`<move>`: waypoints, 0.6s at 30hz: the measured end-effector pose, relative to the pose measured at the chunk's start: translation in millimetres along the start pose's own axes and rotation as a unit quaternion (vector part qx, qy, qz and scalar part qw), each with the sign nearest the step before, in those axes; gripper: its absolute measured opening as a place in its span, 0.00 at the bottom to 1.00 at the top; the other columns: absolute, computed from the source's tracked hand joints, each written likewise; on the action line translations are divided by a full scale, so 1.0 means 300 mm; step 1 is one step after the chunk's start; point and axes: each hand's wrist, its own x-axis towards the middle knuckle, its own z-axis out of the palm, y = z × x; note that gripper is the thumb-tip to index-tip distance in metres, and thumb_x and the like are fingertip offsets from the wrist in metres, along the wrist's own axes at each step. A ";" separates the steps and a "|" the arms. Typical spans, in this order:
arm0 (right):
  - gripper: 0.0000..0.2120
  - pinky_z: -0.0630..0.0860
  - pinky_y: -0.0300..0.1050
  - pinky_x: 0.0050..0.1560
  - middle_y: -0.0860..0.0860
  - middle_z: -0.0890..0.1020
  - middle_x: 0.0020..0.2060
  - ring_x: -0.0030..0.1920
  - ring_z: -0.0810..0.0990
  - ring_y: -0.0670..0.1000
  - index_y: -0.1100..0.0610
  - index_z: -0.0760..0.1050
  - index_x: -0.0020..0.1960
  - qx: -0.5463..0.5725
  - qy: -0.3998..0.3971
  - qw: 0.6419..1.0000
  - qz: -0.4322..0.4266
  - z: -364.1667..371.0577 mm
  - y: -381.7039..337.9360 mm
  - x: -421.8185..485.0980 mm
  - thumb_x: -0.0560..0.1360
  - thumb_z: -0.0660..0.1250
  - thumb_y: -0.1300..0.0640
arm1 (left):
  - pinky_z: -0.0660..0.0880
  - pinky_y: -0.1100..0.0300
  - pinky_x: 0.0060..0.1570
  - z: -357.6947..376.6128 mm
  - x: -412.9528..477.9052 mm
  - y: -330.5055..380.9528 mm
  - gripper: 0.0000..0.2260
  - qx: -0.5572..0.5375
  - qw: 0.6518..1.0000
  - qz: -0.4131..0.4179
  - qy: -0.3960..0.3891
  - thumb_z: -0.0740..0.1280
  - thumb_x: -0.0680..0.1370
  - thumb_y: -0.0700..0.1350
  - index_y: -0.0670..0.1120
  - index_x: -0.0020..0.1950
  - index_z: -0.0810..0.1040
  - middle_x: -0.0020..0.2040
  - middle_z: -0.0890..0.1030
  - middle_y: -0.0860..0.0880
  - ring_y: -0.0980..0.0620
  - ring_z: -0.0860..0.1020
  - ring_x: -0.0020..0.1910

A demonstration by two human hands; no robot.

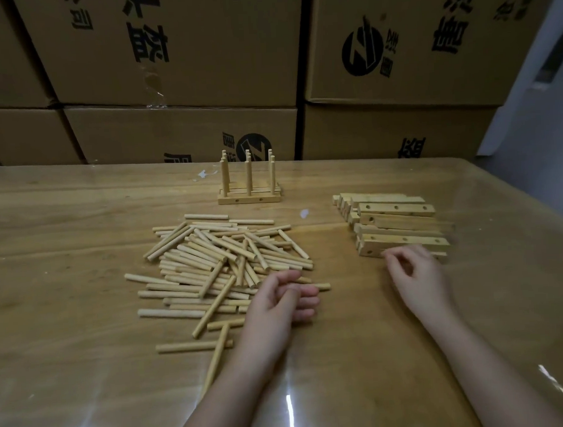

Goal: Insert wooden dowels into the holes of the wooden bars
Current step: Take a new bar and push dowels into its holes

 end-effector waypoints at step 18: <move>0.18 0.75 0.52 0.57 0.51 0.65 0.61 0.53 0.76 0.54 0.55 0.73 0.63 -0.076 -0.011 0.996 0.033 0.026 0.036 0.033 0.74 0.67 0.62 | 0.80 0.60 0.41 -0.011 -0.010 0.008 0.07 -0.021 1.000 -0.006 -0.011 0.58 0.81 0.36 0.41 0.56 0.74 0.41 0.84 0.44 0.49 0.83 0.41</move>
